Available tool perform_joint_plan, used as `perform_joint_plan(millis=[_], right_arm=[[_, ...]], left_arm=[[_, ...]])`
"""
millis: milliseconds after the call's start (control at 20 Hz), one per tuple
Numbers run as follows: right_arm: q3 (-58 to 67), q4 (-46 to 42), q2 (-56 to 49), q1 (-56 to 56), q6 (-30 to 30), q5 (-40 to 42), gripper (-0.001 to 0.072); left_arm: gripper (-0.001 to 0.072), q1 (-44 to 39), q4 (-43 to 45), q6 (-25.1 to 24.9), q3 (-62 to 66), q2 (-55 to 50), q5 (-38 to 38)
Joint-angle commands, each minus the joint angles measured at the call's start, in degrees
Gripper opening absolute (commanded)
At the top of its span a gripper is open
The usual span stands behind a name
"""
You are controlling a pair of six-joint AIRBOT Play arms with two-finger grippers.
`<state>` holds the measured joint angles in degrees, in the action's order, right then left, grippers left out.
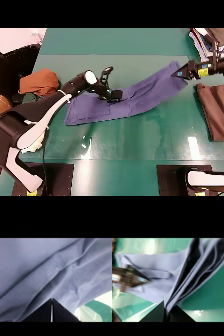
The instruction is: Fold the shirts.
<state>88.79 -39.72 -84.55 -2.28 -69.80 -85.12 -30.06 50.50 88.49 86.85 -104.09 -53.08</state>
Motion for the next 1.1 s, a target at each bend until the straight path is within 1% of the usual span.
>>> perform_joint_plan(millis=[0,150,350,450,550,700,800,900,950,1000,1050], right_arm=[[5.5,1.2,2.9,7.6,-3.4,-0.4,0.0011],[8.3,1.2,2.8,14.3,-3.9,0.8,0.0011],[9.1,1.3,2.8,21.4,-4.8,4.5,0.0011],[9.1,2.3,2.8,24.0,-4.7,7.1,0.0012],[9.1,3.3,2.8,26.7,-4.7,10.8,0.0011],[9.1,5.9,1.1,32.8,-4.2,16.3,0.0012],[9.1,8.9,-2.0,38.1,-2.2,20.3,0.0013],[9.3,11.4,-6.6,44.8,0.5,26.1,0.0016],[10.7,11.0,-9.3,47.7,1.8,27.5,0.0033],[13.4,10.3,-12.7,50.4,3.3,28.0,0.0150],[16.3,8.4,-15.7,52.6,3.8,28.4,0.0292]], left_arm=[[0.0023,-2.0,0.0,0.7,2.4,-2.8,0.3],[0.0023,-2.1,0.1,1.2,2.4,-2.9,0.4],[0.0023,-2.0,1.2,1.1,2.4,-2.9,1.5],[0.0023,-0.7,2.3,1.2,3.5,-2.7,-0.2],[0.0023,2.3,5.6,1.2,6.6,-1.8,-5.9],[0.0023,9.5,17.0,1.2,8.9,5.6,-10.7],[0.0024,15.8,22.9,1.2,10.1,11.7,-13.4],[0.0024,22.2,26.6,1.1,10.3,18.0,-15.0],[0.0024,25.2,28.0,1.1,10.3,20.8,-15.3],[0.0024,27.8,28.8,1.1,10.3,23.0,-15.4],[0.0024,30.2,28.8,1.1,10.3,25.0,-15.6]])
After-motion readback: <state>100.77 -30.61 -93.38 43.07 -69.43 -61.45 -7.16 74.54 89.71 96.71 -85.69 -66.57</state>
